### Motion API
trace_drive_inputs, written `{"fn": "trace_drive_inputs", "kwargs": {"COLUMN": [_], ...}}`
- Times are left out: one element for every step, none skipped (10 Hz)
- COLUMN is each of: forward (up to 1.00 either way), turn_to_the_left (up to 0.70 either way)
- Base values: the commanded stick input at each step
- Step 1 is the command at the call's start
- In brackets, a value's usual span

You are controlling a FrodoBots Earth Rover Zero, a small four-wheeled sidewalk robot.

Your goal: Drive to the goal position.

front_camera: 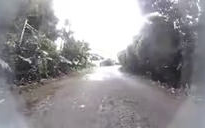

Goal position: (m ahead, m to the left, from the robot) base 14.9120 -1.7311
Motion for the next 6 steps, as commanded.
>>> {"fn": "trace_drive_inputs", "kwargs": {"forward": [0.7, 0.7, 0.7, 0.7, 0.7, 0.7], "turn_to_the_left": [0.0, 0.0, -0.01, -0.21, -0.35, -0.35]}}
